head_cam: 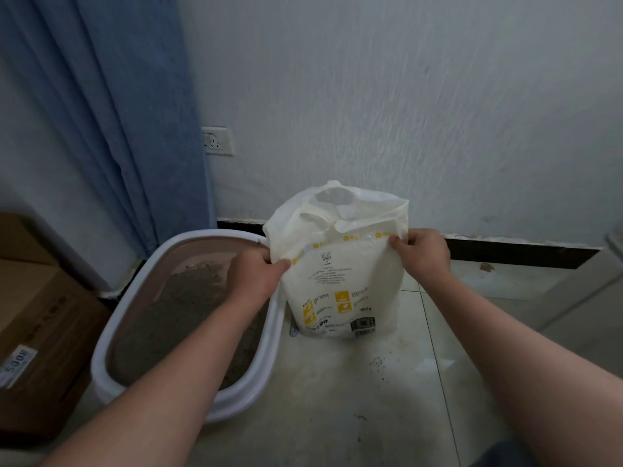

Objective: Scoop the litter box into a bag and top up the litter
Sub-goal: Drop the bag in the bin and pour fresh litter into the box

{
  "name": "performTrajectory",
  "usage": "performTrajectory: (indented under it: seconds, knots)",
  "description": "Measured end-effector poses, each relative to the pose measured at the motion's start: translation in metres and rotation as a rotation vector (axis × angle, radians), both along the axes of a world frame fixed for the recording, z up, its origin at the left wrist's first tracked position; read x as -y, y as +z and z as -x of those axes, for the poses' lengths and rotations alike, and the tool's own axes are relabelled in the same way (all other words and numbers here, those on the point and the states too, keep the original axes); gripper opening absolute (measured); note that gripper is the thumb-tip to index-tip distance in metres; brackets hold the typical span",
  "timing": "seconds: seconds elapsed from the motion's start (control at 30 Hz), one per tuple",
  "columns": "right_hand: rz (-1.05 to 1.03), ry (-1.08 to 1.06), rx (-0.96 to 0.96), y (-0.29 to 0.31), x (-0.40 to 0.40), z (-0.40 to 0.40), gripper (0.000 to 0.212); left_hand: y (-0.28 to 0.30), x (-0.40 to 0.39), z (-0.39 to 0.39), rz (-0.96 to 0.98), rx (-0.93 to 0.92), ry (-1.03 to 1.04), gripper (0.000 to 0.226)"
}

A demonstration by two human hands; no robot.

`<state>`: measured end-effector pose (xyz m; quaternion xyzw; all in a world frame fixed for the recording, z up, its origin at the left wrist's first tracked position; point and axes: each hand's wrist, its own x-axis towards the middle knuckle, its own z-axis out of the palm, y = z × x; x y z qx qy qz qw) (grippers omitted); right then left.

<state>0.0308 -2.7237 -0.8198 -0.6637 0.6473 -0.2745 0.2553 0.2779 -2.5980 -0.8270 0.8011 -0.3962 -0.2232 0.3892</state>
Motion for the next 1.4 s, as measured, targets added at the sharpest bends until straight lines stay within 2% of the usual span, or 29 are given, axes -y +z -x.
performTrajectory:
  seconds: [0.27, 0.43, 0.63, 0.8, 0.93, 1.2, 1.3, 1.4]
  knots:
    - [-0.048, 0.038, -0.061, -0.006, -0.001, 0.001, 0.028, -0.002, -0.005, 0.000, -0.026, -0.072, -0.023, 0.019]
    - [0.110, 0.081, -0.107, 0.010, -0.009, -0.005, 0.040, 0.013, -0.008, 0.005, 0.080, -0.044, -0.022, 0.016]
    - [0.245, 0.214, 0.075, 0.049, -0.016, -0.027, 0.040, 0.048, -0.013, 0.004, 0.203, -0.125, 0.008, 0.013]
    - [0.255, 0.343, 0.232, 0.075, -0.030, -0.047, 0.036, 0.081, -0.032, 0.005, 0.325, -0.285, 0.024, 0.012]
    - [0.231, 0.463, 0.339, 0.086, -0.048, -0.068, 0.033, 0.093, -0.057, -0.014, 0.349, -0.227, 0.085, 0.001]
    - [0.130, 0.600, 0.632, 0.107, -0.076, -0.136, 0.036, 0.128, -0.134, -0.053, 0.405, -0.141, 0.242, 0.010]
    - [0.089, 0.722, 0.664, 0.104, -0.097, -0.166, 0.042, 0.137, -0.174, -0.059, 0.397, -0.078, 0.298, 0.002]
    - [0.050, 0.847, 0.673, 0.097, -0.124, -0.196, 0.039, 0.140, -0.217, -0.069, 0.325, 0.011, 0.380, 0.004]
